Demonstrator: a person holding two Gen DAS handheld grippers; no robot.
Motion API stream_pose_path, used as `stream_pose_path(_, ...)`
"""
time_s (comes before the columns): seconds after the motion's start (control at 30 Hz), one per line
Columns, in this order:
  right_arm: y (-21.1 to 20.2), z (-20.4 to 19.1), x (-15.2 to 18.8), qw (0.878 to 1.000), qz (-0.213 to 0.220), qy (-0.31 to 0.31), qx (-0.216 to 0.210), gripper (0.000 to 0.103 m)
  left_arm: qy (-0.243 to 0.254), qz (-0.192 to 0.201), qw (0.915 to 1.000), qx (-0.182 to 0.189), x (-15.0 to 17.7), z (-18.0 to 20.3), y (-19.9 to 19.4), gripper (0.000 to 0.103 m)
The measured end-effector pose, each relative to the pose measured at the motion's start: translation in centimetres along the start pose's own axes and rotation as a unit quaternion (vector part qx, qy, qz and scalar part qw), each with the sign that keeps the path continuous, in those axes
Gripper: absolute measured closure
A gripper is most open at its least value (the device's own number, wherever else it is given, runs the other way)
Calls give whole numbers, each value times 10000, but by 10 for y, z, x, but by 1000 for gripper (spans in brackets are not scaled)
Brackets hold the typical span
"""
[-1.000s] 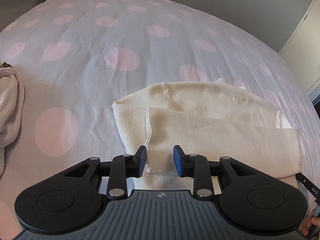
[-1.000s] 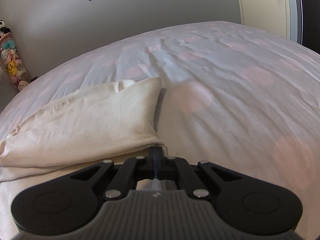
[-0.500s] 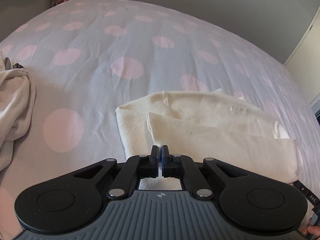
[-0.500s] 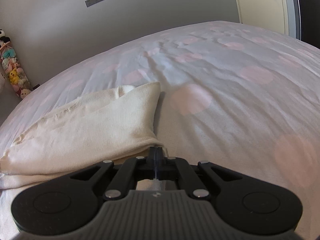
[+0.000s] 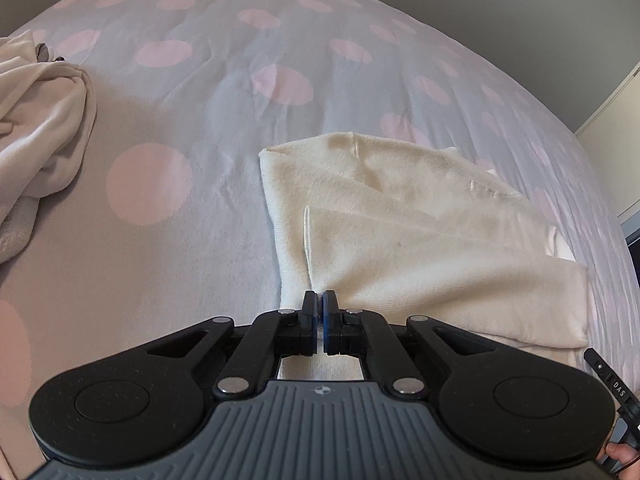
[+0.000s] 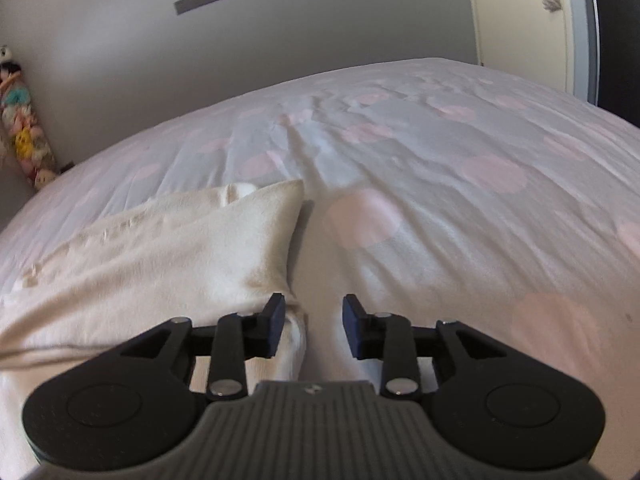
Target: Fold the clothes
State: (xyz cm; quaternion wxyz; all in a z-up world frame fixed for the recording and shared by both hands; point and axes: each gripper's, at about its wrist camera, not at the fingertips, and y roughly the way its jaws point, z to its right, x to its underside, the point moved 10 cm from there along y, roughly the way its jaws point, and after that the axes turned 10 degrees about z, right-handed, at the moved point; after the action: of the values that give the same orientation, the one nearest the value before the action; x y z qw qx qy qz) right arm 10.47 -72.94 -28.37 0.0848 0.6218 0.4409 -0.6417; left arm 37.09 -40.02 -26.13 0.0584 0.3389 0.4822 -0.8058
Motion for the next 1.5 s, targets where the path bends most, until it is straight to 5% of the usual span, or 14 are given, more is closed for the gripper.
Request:
stream_pose_path(0.37,15,-33,6,9824,249,-1854,-18,71,124,23,9999,90,-21,7,8,102)
stream_pose_path(0.4,13,-33,4,9830,287,-1814,-41,77,97,46,9999,106,-23,7,7,102)
stream_pose_path(0.43,11,-33,1,9836,326,-1773,-65,92,56,74,9999,129,-26,8,5,102)
stream_pose_path(0.63,10,-18,-6,9926,238,-1191,-73,93,155,-106,9998,-50,-20,4,4,102)
stream_pose_path(1.03,15,-10,9,9952,-183,-957,-79,89,425,-45,9988,-250,2,-7,10,96)
stream_pose_path(1.1,11,-2,9,9971,-253,-721,-14,80,419,3,9988,-262,4,-11,3,85)
stream_pose_path(1.27,-3,27,2,9990,-277,-153,304,78,348,148,9985,-386,15,-28,-20,83)
stream_pose_path(1.5,-13,40,-25,9897,-70,1399,-306,72,336,487,9956,-733,15,-28,-29,83)
